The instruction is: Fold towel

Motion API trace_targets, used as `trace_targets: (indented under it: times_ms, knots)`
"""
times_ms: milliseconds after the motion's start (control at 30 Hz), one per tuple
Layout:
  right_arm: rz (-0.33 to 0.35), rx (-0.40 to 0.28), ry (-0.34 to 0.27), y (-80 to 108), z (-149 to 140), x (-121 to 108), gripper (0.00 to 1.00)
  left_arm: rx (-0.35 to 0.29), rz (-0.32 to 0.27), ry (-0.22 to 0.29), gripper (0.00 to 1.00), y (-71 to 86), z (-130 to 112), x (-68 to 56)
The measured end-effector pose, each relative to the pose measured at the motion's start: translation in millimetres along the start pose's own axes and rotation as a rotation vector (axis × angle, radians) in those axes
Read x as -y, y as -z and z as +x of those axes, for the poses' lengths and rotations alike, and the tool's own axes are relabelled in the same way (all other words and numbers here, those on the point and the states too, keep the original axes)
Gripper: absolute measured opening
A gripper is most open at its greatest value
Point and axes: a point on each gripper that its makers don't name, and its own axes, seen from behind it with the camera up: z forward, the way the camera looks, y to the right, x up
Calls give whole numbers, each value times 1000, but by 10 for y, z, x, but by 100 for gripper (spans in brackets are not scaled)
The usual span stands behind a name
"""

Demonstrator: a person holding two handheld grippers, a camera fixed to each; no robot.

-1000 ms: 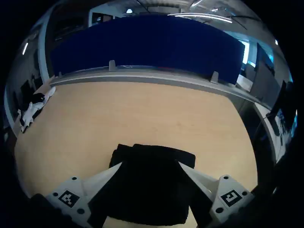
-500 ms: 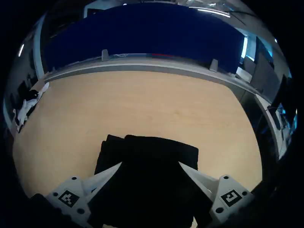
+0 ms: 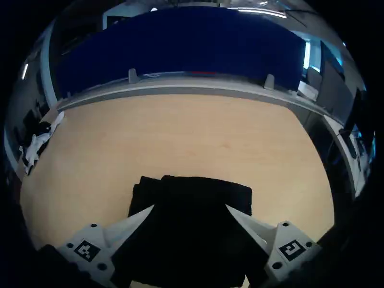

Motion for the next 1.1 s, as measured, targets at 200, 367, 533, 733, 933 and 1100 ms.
trace_targets:
  times_ms: [200,367,533,733,933,1100]
  knots:
    - [3,-91,-5,295,238,90,95,-9,-1,6,95,5,34,28]
    - [-10,-105,-9,483,163,107,95,-12,-5,12,95,19,35,36]
    - [-19,-98,-16,602,7,125,95,-16,-11,9,95,33,45,24]
    - [-39,-79,-9,653,-208,117,96,-18,-16,9,95,43,50,14]
    - [-79,-52,-4,607,-430,27,96,-18,-16,8,95,55,36,21]
    - [-98,-31,-3,546,-616,-22,96,-16,-13,9,95,58,11,44]
